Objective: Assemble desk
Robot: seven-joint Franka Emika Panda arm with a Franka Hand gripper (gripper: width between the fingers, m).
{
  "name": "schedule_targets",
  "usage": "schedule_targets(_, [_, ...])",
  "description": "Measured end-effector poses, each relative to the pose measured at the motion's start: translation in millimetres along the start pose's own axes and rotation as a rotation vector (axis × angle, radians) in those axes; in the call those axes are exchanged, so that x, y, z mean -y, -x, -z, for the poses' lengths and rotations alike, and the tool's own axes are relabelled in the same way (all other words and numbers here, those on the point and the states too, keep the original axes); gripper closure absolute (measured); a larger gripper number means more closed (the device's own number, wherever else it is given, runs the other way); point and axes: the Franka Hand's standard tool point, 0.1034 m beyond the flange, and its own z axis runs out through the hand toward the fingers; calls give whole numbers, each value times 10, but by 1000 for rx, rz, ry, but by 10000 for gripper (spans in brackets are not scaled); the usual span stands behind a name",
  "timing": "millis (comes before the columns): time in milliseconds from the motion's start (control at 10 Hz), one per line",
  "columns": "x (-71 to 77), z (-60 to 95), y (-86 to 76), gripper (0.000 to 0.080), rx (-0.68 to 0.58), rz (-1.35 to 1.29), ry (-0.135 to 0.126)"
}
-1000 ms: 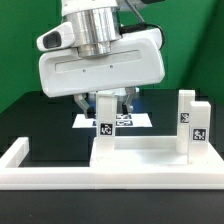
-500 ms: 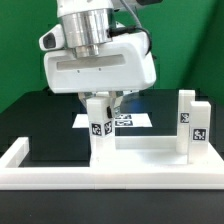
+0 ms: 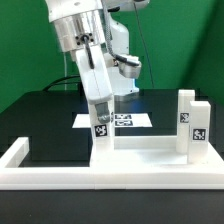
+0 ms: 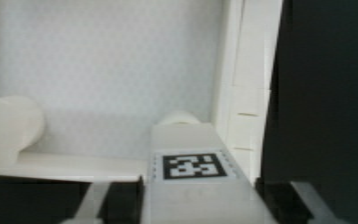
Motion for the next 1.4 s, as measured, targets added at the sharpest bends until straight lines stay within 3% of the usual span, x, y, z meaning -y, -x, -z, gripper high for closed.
schedule_targets(200, [5,1,-3,505,-20,176,-4])
schedule_targets(300, [16,-16,8,427,-47,414,-24])
schedule_targets(400, [1,-19,-19,242,-46,681,-22])
schedule_targets(500, [-13,-9,-6,242,-38,801,-10])
schedule_targets(600, [-14,-17,-15,169,-41,880,-8])
schedule_targets(800, [-20,-23,-24,154,-42,1022,-2])
schedule_targets(900, [-47,-42,-23,150,-45,1172,13])
schedule_targets(1000, [-129,-85,23,150,-38,1407,66])
schedule_targets(1100, [-119,-68,49,150,-37,1472,80])
schedule_targets(1200, [-120,-75,32,150,-39,1399,72])
schedule_targets(1300, [-126,-81,28,251,-38,1405,74])
schedule_targets(1400, [-127,-85,31,251,-38,1376,72])
